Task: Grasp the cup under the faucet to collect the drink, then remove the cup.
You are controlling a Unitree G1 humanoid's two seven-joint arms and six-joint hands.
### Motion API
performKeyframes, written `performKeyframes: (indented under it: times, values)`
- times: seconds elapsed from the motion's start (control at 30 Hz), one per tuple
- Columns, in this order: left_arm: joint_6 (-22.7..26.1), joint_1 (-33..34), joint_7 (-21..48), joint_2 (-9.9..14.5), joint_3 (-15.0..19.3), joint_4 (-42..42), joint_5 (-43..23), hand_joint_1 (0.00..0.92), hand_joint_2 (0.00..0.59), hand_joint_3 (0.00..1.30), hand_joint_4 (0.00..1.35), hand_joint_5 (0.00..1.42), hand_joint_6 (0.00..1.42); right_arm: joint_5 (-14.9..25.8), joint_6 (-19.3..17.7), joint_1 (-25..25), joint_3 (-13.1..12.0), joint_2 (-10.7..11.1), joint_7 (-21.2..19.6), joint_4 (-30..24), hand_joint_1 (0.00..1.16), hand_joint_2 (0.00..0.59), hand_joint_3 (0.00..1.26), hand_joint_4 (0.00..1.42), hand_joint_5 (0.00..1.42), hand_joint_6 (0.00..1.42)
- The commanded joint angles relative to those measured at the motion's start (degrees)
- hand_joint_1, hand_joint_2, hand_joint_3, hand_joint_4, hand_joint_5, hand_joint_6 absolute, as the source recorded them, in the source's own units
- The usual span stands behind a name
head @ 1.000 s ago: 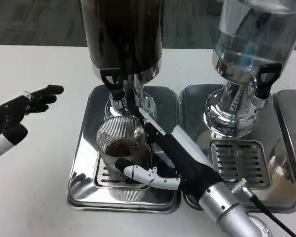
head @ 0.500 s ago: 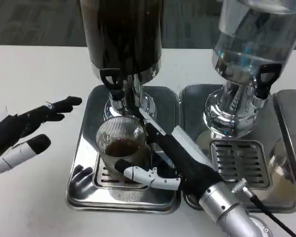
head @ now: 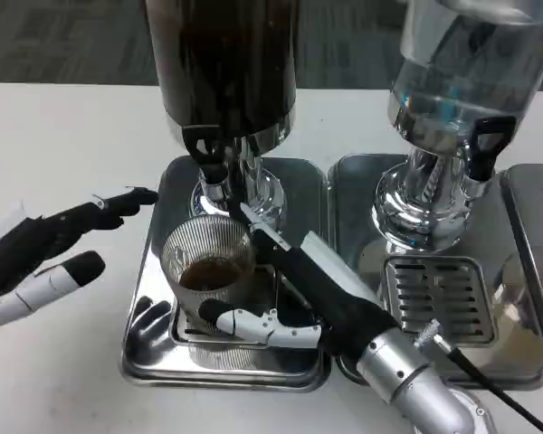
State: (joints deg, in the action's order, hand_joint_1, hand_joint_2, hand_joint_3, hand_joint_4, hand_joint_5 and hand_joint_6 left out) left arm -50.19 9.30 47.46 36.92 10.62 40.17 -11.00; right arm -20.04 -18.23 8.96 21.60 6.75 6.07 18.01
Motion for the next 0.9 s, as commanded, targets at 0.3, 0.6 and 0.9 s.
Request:
performKeyframes:
  times: [0.3, 0.6, 0.9]
  values:
    - [-0.42, 0.07, -1.59, 0.60, -0.02, 0.61, 0.64, 0.000, 0.108, 0.20, 0.11, 0.11, 0.14, -4.07, 2.69, -0.24, 0.52, -0.76, -2.65, -1.87, 0.57, 0.175, 0.00, 0.00, 0.05, 0.19]
    - [-0.21, -0.14, -1.92, 0.76, -0.04, 0.57, 0.82, 0.000, 0.121, 0.20, 0.11, 0.11, 0.14, -3.90, 3.29, -0.23, 0.75, -1.63, -3.13, -1.46, 0.57, 0.191, 0.00, 0.00, 0.16, 0.31]
    - [-0.24, -0.20, -2.13, 1.21, 0.05, 0.72, 0.83, 0.000, 0.123, 0.21, 0.11, 0.11, 0.14, -7.25, 5.03, 0.00, 1.56, -1.56, -4.97, -2.06, 0.56, 0.191, 0.05, 0.07, 0.27, 0.43]
